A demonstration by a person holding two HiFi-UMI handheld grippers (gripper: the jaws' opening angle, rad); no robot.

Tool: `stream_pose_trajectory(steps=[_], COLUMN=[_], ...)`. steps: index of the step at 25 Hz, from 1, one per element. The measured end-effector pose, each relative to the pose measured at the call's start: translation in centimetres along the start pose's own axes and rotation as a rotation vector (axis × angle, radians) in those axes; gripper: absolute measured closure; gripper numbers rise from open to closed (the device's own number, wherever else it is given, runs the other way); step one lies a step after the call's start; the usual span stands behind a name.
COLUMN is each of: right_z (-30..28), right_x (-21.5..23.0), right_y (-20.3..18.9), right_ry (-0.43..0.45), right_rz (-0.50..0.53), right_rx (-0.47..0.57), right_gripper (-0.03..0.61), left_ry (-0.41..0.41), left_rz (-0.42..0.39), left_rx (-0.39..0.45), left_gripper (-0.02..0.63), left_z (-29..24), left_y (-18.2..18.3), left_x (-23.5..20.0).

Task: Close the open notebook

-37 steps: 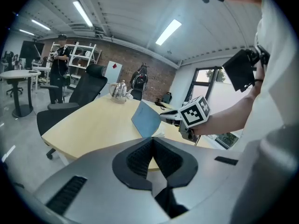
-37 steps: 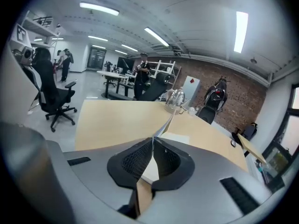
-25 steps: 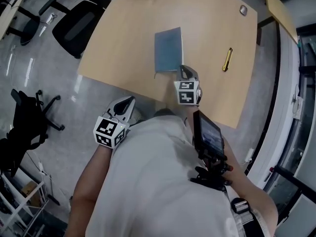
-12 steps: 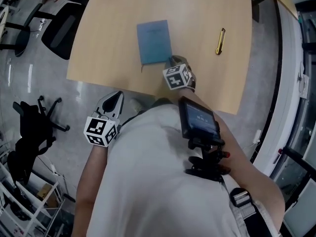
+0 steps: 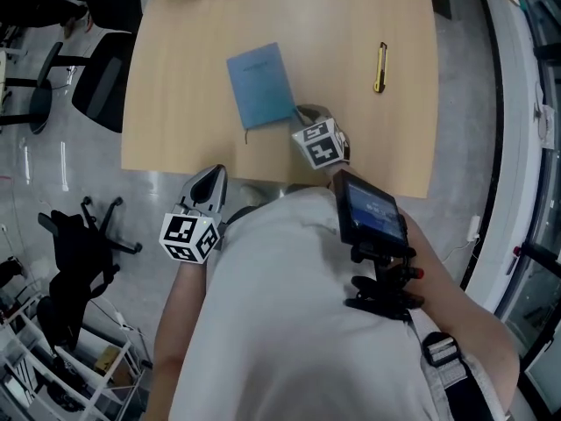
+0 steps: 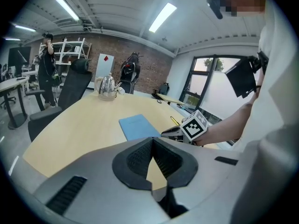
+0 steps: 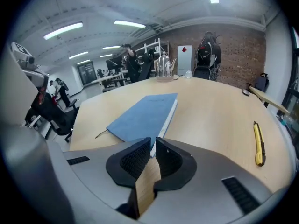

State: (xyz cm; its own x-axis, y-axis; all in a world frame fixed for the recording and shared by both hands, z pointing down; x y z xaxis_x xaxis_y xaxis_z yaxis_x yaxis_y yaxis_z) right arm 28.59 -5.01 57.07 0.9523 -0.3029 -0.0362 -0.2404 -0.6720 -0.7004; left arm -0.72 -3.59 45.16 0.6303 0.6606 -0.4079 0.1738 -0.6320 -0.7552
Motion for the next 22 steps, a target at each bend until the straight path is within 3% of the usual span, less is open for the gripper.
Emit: stream_pose_trajectory(steps=[7, 22], right_z=[4.5, 12.2], right_x=[0.2, -6.7], right_y=[1.7, 4.0], right_ry=[0.005, 0.034], right_rz=[0.001, -0.049], right_rx=[0.187, 0.363], right_gripper=[0.548, 0.563], left_ry=[-0.051, -0.158], left_rz=[-0.019, -0.059], left_rx=[0.050, 0.077], left_gripper=[0.609, 0.609], left_z=[-1.9, 2.7], left_y=[1.3, -0.2], left_x=[-0.3, -3.3])
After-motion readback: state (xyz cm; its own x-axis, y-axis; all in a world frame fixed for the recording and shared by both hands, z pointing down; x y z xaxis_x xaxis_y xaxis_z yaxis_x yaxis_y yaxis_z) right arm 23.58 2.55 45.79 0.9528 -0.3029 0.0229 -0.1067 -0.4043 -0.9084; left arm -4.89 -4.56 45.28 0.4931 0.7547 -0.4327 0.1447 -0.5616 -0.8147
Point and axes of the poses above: the fingertips, and each gripper's own axes: z backward along the fingers, x to its right, y out of its top, the point moved 10 cm from there along z, backward along the fingers, and after that the axes turned 8 degrees about z, right-handed, at the moved point
